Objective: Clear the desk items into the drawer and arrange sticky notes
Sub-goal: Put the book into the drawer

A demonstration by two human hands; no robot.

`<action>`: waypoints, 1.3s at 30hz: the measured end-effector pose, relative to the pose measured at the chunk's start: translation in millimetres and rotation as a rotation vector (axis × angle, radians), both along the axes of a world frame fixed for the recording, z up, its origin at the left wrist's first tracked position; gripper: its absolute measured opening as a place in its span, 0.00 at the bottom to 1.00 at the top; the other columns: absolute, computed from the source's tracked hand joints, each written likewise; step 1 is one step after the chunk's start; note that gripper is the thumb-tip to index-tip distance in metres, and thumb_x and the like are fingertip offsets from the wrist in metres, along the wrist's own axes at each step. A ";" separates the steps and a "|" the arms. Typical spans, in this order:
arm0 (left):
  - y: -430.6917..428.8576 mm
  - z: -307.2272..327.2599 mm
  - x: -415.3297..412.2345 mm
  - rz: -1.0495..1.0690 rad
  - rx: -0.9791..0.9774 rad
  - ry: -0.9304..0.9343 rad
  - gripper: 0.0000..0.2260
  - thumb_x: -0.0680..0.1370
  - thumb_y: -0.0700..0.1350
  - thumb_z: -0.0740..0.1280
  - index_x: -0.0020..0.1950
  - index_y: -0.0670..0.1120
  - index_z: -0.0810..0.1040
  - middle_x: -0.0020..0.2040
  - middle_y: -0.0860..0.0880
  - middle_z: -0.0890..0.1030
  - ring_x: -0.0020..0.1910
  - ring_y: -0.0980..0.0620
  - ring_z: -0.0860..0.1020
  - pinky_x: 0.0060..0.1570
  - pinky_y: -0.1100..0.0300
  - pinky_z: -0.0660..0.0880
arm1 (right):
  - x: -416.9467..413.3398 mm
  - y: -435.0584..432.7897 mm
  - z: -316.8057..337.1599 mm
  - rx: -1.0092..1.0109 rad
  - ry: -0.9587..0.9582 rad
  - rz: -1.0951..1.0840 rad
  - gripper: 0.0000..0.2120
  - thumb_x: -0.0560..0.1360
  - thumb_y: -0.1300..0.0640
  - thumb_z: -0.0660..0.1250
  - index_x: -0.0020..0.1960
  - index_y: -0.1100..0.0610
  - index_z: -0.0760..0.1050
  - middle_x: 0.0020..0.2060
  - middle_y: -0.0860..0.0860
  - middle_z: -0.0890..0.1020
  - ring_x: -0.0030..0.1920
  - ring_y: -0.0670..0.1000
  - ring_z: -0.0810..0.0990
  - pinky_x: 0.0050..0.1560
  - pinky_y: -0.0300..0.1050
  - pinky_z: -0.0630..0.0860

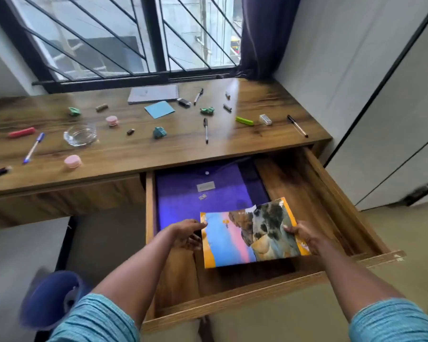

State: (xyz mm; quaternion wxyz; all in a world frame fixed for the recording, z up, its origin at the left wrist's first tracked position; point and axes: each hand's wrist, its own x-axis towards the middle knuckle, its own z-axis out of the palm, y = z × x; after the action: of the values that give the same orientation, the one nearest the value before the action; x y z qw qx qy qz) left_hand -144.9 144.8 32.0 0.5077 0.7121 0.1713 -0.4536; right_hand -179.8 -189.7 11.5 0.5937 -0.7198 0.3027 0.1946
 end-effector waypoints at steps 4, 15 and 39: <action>-30.3 -13.2 16.3 -0.103 0.043 0.066 0.09 0.82 0.47 0.59 0.50 0.42 0.71 0.40 0.42 0.77 0.34 0.47 0.79 0.32 0.58 0.80 | -1.9 -28.7 -16.3 -0.044 0.035 0.026 0.11 0.75 0.70 0.65 0.57 0.70 0.74 0.56 0.64 0.78 0.48 0.58 0.77 0.62 0.59 0.72; -113.0 -38.6 42.8 -0.447 0.158 0.380 0.18 0.84 0.44 0.52 0.42 0.35 0.72 0.28 0.42 0.82 0.65 0.41 0.74 0.61 0.52 0.71 | 12.2 -70.9 -12.6 -0.332 0.062 0.106 0.30 0.75 0.55 0.69 0.73 0.60 0.61 0.67 0.60 0.71 0.65 0.59 0.72 0.62 0.50 0.69; -206.9 -29.4 -53.0 0.036 0.586 -0.161 0.16 0.76 0.50 0.67 0.59 0.42 0.76 0.59 0.42 0.79 0.54 0.44 0.81 0.45 0.55 0.78 | -10.5 -86.4 -33.4 -0.779 0.039 1.054 0.54 0.66 0.30 0.65 0.76 0.46 0.33 0.73 0.57 0.30 0.75 0.63 0.35 0.72 0.67 0.39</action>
State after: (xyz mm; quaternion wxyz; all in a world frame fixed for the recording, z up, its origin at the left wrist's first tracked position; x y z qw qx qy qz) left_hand -197.9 -62.1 2.6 0.3006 0.8587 0.2668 -0.3180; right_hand -190.3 -276.1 -21.9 0.1090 -0.9304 -0.0313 0.3487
